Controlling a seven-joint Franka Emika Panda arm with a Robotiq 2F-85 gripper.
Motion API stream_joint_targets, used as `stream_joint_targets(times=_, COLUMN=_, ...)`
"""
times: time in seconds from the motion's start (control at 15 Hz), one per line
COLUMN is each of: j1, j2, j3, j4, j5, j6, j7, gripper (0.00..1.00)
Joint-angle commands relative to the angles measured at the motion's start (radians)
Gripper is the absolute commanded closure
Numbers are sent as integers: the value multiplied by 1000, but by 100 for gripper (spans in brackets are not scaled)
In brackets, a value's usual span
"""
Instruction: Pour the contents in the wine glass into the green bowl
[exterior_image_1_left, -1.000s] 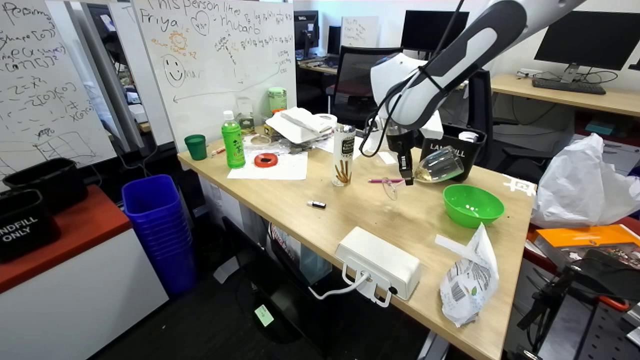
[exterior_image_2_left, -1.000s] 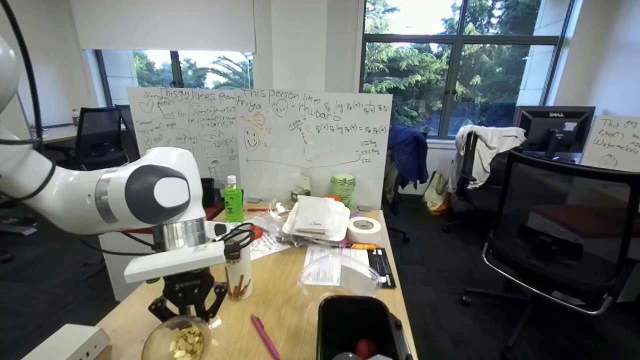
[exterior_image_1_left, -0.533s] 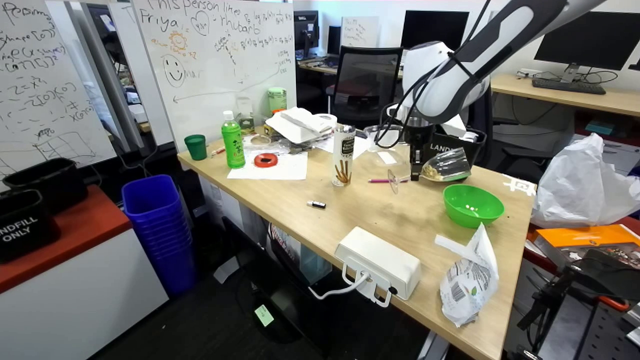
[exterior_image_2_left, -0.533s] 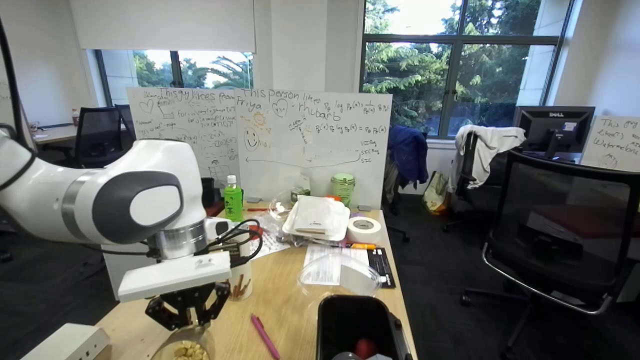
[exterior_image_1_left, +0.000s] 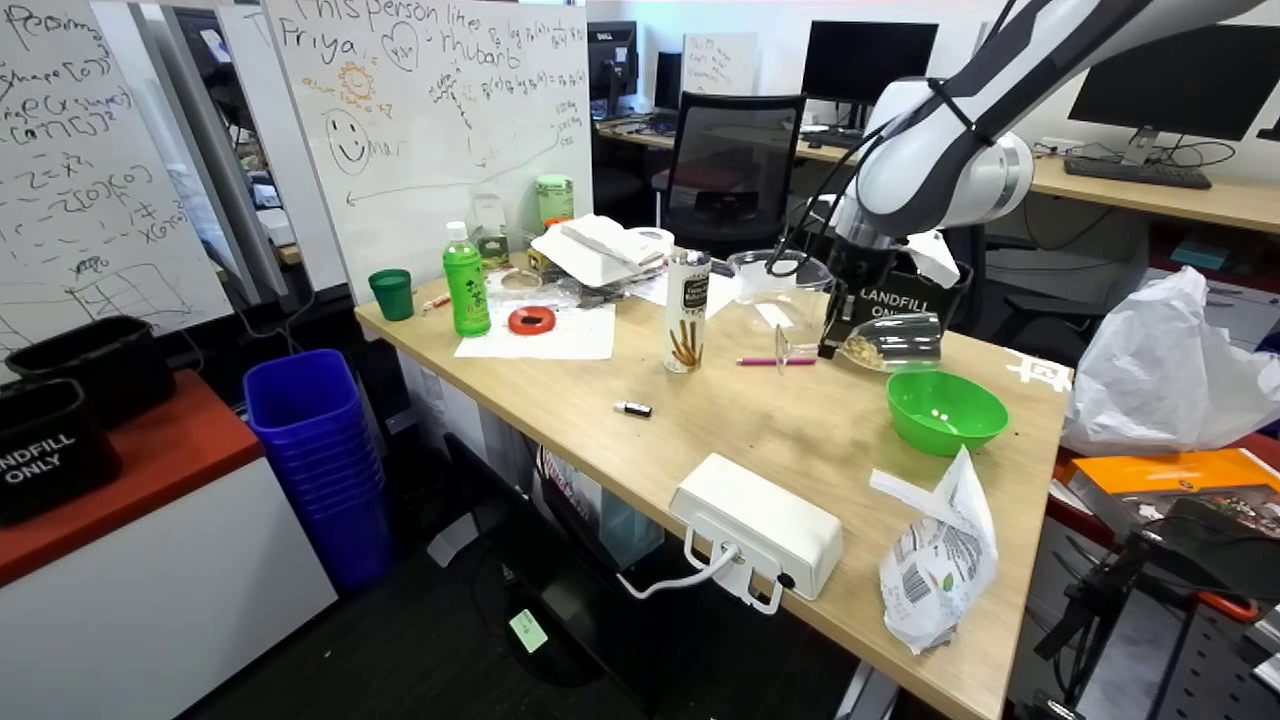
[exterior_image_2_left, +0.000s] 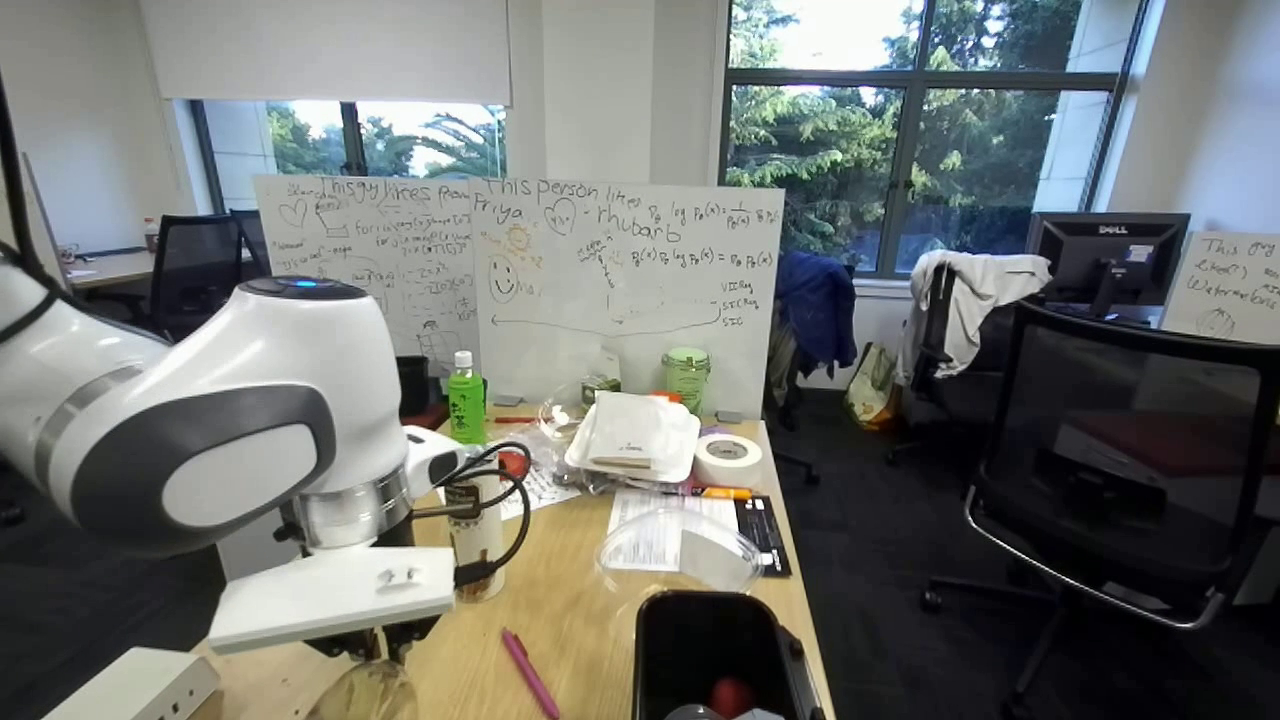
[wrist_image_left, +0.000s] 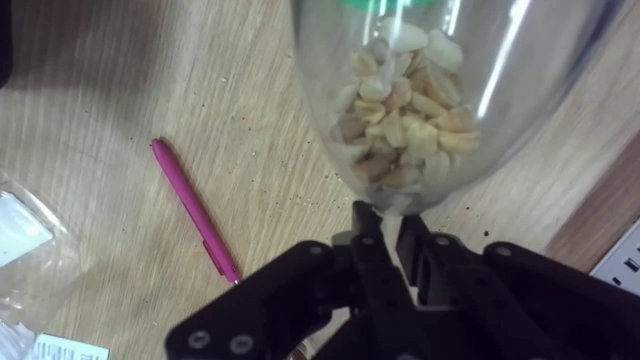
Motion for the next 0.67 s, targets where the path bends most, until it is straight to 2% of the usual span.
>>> stream_joint_targets(times=0.0, j1=-99, j2=-36, j3=89, j4=-60, j5=158, j6=66, j7=-140, gripper=96)
stream_joint_targets(times=0.13, j1=-164, j2=-42, j3=148, j4=-67, j5=279, j6=73, j7=-245, gripper=96)
stream_joint_targets(times=0.27, j1=-197, j2=-52, j3=177, j4=-67, j5=381, j6=68, j7=-335, gripper=96)
stream_joint_targets(times=0.6, j1=-223, j2=-84, j3=172, j4=-77, j5=578, j6=59, j7=-502, gripper=96)
